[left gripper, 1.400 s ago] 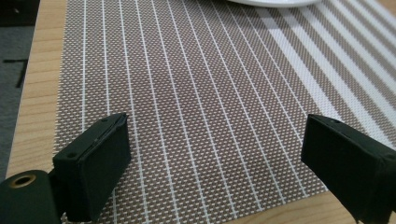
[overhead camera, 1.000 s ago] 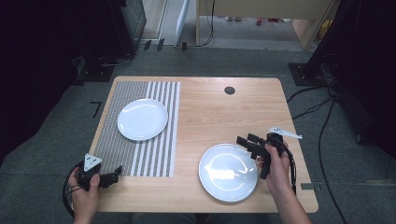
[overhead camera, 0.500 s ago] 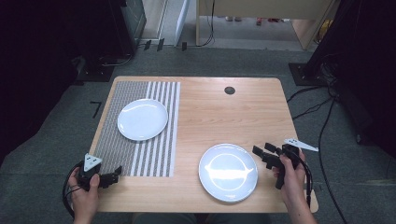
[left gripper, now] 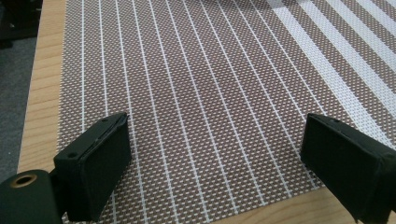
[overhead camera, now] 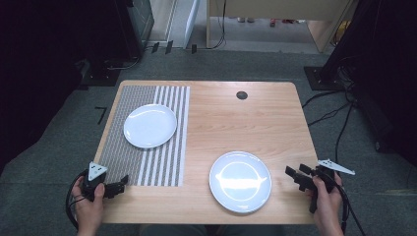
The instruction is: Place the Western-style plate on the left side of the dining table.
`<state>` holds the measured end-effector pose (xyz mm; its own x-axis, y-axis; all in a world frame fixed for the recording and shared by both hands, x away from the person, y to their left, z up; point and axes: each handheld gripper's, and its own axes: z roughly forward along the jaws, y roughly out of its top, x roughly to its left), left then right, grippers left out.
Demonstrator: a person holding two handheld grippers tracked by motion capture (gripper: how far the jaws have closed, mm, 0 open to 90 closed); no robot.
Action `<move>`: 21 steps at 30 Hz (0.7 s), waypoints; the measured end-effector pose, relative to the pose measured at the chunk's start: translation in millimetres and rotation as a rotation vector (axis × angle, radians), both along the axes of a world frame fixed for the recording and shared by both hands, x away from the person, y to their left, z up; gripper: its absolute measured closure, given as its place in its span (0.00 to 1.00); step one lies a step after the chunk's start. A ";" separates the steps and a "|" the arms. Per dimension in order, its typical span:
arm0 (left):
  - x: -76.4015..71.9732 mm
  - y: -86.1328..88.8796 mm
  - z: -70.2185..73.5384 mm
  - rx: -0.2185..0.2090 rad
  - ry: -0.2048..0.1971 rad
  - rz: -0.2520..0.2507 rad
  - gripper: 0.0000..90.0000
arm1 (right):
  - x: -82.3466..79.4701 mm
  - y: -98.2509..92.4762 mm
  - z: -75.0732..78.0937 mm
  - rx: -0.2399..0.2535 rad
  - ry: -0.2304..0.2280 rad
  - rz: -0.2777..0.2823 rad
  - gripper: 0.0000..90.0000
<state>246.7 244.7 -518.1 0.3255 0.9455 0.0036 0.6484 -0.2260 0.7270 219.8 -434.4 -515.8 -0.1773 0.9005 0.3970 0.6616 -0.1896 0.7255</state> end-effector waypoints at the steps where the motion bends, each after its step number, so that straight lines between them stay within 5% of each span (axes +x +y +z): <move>1: 0.0 0.0 0.0 0.000 0.000 0.000 0.10 | -1.9 -2.8 -0.8 -0.008 0.002 -0.006 0.28; 14: 0.0 0.0 0.0 0.000 0.000 0.000 0.10 | -29.5 -36.6 -7.0 -0.124 0.012 -0.070 0.27; 21: 0.0 0.0 0.0 0.000 0.000 0.000 0.10 | -27.2 -17.8 -8.4 -0.298 0.013 -0.047 0.19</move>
